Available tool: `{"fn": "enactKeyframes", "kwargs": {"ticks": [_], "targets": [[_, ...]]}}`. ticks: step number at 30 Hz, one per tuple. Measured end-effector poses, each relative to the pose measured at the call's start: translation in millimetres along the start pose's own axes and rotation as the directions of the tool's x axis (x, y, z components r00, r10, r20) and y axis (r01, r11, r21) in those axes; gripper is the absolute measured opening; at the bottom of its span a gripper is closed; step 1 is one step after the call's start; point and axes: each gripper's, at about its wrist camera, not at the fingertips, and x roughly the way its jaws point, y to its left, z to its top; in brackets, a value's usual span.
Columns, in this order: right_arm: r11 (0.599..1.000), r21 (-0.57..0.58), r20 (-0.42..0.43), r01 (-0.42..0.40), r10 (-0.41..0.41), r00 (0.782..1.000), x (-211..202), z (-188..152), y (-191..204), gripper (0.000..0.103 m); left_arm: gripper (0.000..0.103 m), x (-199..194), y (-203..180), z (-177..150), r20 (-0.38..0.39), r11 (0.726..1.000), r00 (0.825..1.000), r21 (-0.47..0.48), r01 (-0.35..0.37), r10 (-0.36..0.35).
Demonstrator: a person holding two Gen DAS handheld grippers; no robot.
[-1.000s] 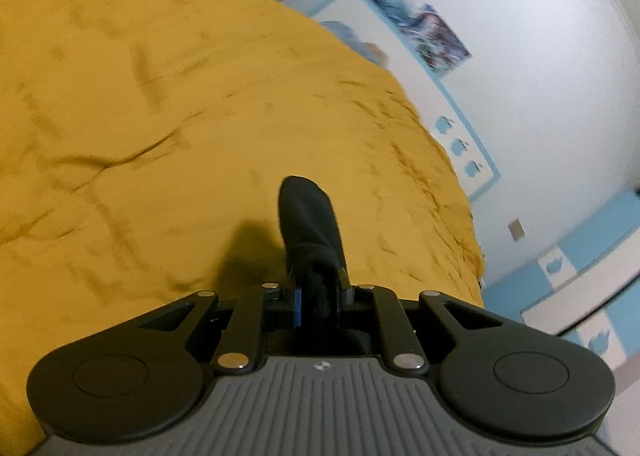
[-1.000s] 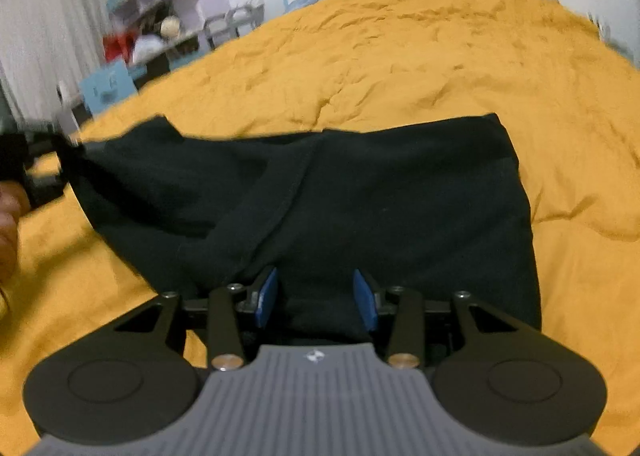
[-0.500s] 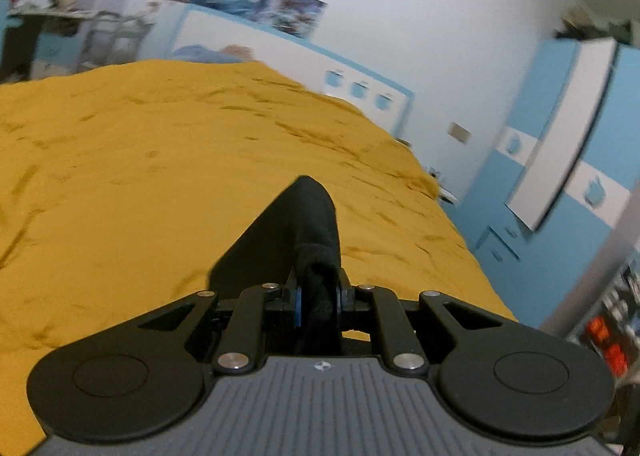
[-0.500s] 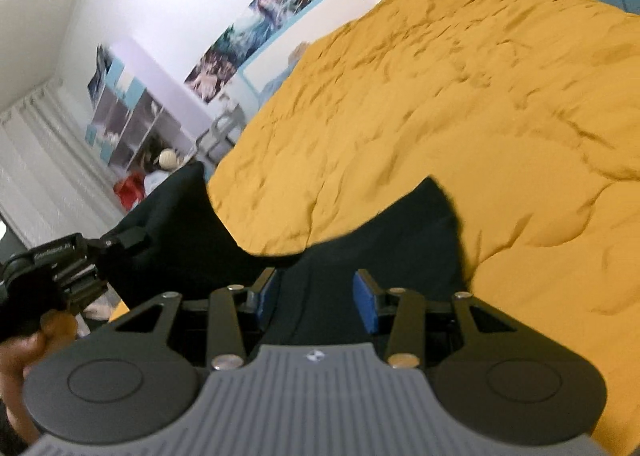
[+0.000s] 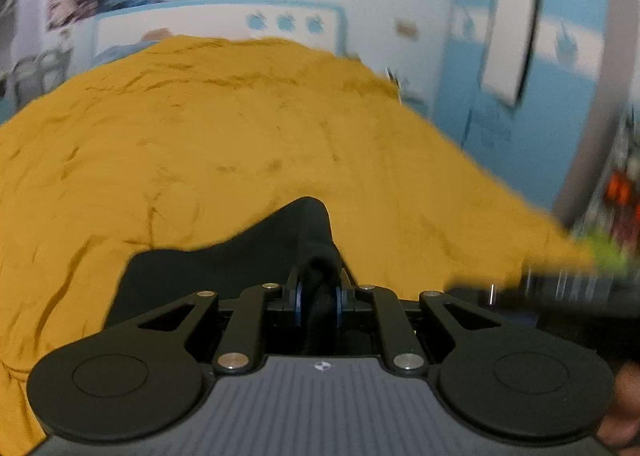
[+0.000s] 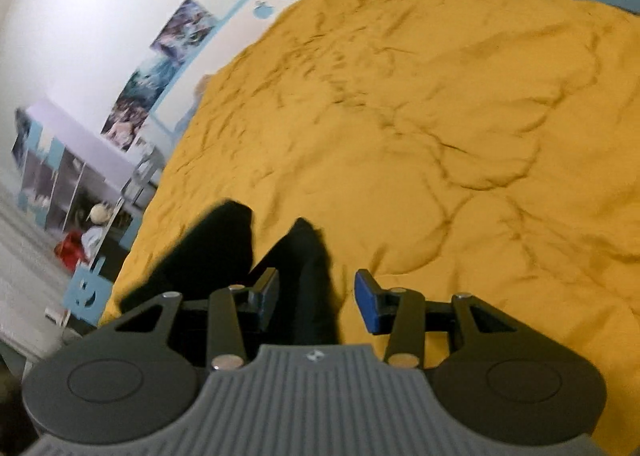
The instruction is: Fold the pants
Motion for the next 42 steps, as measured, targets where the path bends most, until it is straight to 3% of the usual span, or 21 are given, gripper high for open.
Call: {"fn": "enactKeyframes", "kwargs": {"ticks": [2,3,4,7,12,17,20,23,25,28,31,32,35,38,40,42], "targets": [[1.0,0.012,-0.005,0.004,-0.004,1.0,0,1,-4,0.04,0.023,16,-18,-13,-0.077,0.994,0.997,0.107,-0.016,0.024],[1.0,0.014,-0.008,0.002,-0.002,1.0,-1,1,-4,0.04,0.032,20,-26,-21,-0.107,0.988,0.994,0.156,0.002,0.015],[1.0,0.013,-0.012,0.0,0.0,1.0,-1,1,-3,0.04,0.041,20,-31,-30,-0.117,0.981,0.993,0.193,0.031,-0.009],[1.0,0.003,-0.025,-0.006,0.006,1.0,-2,1,-1,0.04,0.044,2,-32,-47,-0.09,0.967,0.995,0.247,0.062,-0.041],[0.999,-0.021,-0.069,-0.039,0.037,0.997,12,1,4,0.04,0.044,-44,22,-40,-0.056,0.988,0.987,0.031,0.152,-0.15],[0.99,-0.114,-0.118,-0.082,0.069,0.991,27,-13,27,0.04,0.054,-77,90,-32,0.038,0.99,0.999,-0.135,0.038,-0.033],[0.977,-0.194,-0.155,-0.084,0.054,0.986,41,-27,44,0.04,0.057,-72,131,-35,0.015,0.966,1.0,-0.259,-0.006,0.01],[0.968,-0.249,-0.175,-0.033,-0.011,0.984,56,-39,53,0.039,0.056,-60,160,-42,-0.037,0.933,0.998,-0.356,-0.058,0.048],[0.969,-0.246,-0.189,-0.019,-0.029,0.982,63,-44,51,0.016,0.056,-50,168,-48,-0.067,0.913,0.995,-0.397,-0.094,0.074],[0.979,-0.194,-0.204,-0.057,0.016,0.979,59,-41,48,0.01,0.056,-50,177,-56,-0.071,0.889,0.997,-0.452,-0.065,0.037],[0.972,-0.184,-0.172,-0.147,0.115,0.978,31,-30,51,0.009,0.061,-50,180,-61,-0.023,0.883,1.0,-0.469,-0.006,-0.006],[0.969,-0.198,-0.168,-0.146,0.113,0.979,25,-27,49,0.009,0.061,-45,179,-63,-0.034,0.889,0.999,-0.458,-0.004,-0.013],[0.977,-0.209,-0.222,-0.048,0.0,0.975,33,-29,32,0.014,0.06,-30,168,-71,-0.125,0.913,0.992,-0.407,-0.029,-0.024],[0.97,-0.244,-0.275,-0.004,-0.065,0.959,44,-37,27,0.016,0.06,-32,159,-74,-0.137,0.934,0.991,-0.356,-0.041,-0.009],[0.966,-0.26,-0.228,0.006,-0.067,0.971,35,-34,34,0.026,0.06,-35,160,-75,-0.142,0.937,0.99,-0.348,-0.041,-0.009],[0.952,-0.304,-0.12,0.034,-0.074,0.99,22,-31,42,0.026,0.06,-36,167,-77,-0.157,0.928,0.987,-0.37,-0.033,-0.028]]}}
